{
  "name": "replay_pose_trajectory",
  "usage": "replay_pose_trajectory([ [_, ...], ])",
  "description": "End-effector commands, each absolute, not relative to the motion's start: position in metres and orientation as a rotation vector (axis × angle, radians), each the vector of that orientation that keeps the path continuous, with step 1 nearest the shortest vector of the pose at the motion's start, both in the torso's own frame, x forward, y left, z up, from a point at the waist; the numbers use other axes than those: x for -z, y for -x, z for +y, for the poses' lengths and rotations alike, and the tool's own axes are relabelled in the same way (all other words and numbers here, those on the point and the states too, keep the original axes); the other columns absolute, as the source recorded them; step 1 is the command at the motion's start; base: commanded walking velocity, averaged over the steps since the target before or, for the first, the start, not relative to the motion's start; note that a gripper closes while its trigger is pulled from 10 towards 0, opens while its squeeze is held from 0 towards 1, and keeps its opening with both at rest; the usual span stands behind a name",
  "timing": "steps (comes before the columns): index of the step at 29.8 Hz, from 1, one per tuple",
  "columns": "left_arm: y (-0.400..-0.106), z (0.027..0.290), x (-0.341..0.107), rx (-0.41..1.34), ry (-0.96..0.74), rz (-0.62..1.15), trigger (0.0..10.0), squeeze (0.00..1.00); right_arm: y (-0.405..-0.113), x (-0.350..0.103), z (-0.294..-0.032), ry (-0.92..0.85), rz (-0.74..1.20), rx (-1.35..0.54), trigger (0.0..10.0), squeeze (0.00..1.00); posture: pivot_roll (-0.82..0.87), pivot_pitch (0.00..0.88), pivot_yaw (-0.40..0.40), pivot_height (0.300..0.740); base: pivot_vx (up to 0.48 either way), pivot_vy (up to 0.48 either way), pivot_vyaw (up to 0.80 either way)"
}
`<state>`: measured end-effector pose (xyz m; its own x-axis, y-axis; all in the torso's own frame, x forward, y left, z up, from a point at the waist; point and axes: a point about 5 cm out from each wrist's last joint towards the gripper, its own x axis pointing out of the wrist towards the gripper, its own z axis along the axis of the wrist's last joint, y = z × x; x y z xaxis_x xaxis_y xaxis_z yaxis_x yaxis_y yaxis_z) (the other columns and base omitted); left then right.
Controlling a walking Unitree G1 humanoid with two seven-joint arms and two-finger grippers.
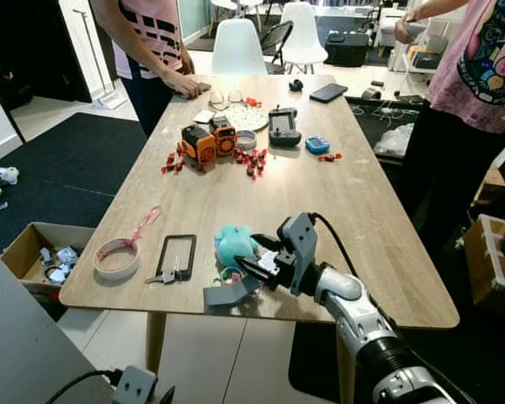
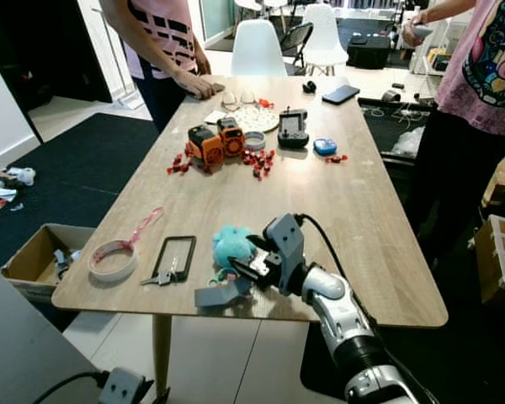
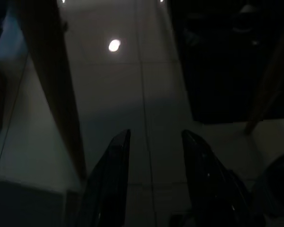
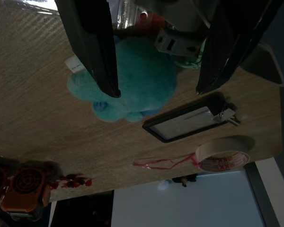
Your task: Hang keys on a hook
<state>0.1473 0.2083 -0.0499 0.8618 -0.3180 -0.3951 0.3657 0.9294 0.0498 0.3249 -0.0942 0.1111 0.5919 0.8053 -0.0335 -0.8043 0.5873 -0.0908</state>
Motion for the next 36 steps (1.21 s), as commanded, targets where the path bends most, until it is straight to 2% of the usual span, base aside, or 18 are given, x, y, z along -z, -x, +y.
replay_pose_trajectory([
  [1,-0.147,0.226,0.038,0.373,-0.168,0.338,10.0,0.00,-0.323,-0.110,-0.093,0.115,-0.015,-0.949,10.0,0.00,0.04,0.045,-0.008,0.740,0.000,0.000,0.00],
  [5,-0.149,0.235,0.031,0.370,-0.165,0.310,10.0,0.00,-0.323,-0.110,-0.093,0.116,-0.017,-0.947,10.0,0.00,0.04,0.046,-0.009,0.740,0.000,0.000,0.00],
  [9,-0.161,0.250,0.005,0.432,-0.203,0.213,10.0,0.00,-0.324,-0.111,-0.094,0.114,-0.023,-0.937,10.0,0.00,0.04,0.049,-0.010,0.740,0.000,0.000,0.00],
  [12,-0.165,0.251,-0.017,0.518,-0.242,0.149,10.0,0.00,-0.324,-0.111,-0.094,0.114,-0.025,-0.932,10.0,0.00,0.04,0.055,-0.010,0.740,0.000,0.000,0.00],
  [21,-0.168,0.251,-0.037,0.578,-0.265,0.093,10.0,0.00,-0.323,-0.111,-0.093,0.110,-0.027,-0.932,10.0,0.00,0.04,0.062,-0.012,0.740,0.000,0.000,0.00],
  [25,-0.173,0.246,-0.053,0.597,-0.230,0.058,10.0,0.00,-0.323,-0.111,-0.093,0.109,-0.026,-0.933,10.0,0.00,0.04,0.065,-0.013,0.740,0.000,0.000,0.00],
  [30,-0.183,0.223,-0.071,0.668,-0.188,-0.023,10.0,0.00,-0.324,-0.112,-0.093,0.108,-0.037,-0.913,10.0,0.00,0.04,0.066,-0.012,0.740,0.000,0.000,0.00],
  [32,-0.190,0.205,-0.081,0.697,-0.152,-0.081,10.0,0.00,-0.325,-0.115,-0.091,0.094,-0.059,-0.904,10.0,0.00,0.04,0.065,-0.013,0.740,0.000,0.000,0.00],
  [36,-0.196,0.199,-0.086,0.694,-0.132,-0.113,10.0,0.00,-0.324,-0.117,-0.089,0.084,-0.075,-0.910,10.0,0.00,0.04,0.065,-0.013,0.740,0.000,0.000,0.00],
])
